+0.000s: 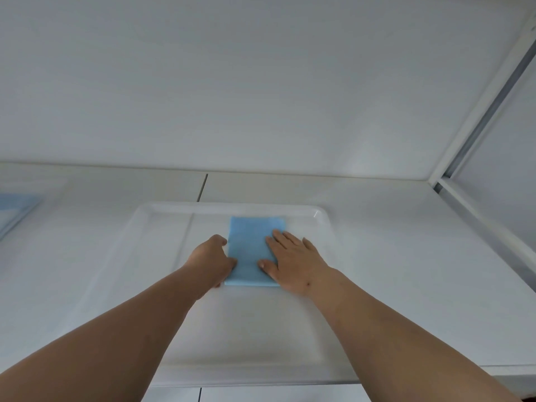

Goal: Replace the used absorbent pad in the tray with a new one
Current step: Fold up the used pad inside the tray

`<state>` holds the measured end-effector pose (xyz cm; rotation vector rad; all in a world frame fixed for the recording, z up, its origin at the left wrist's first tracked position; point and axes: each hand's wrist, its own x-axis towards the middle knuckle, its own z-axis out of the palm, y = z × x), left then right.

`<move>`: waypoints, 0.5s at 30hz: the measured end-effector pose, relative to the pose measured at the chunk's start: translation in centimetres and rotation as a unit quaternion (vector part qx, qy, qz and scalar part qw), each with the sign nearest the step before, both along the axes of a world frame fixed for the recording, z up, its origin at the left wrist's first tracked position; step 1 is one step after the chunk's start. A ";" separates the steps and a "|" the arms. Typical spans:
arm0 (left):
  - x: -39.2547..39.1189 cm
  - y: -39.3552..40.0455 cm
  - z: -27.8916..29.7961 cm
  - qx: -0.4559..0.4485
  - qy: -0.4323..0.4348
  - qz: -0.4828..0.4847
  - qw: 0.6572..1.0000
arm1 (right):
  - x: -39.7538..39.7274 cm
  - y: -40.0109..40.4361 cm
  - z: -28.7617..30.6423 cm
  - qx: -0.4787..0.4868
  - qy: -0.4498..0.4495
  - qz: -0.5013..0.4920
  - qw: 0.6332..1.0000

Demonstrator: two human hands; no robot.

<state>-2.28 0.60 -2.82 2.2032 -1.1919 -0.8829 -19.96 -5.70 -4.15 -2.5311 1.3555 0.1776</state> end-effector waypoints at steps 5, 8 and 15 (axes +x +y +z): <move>0.6 0.3 -0.1 -0.025 -0.205 -0.079 0.975 | -0.2 0.1 -0.2 0.009 0.012 -0.005 1.000; 1.3 0.9 -1.0 -0.109 -0.286 -0.176 0.936 | -0.1 0.1 0.0 0.023 0.016 -0.008 1.000; 1.5 1.9 -1.3 -0.117 -0.353 -0.383 0.846 | 0.3 -0.7 0.1 0.058 0.016 -0.024 0.998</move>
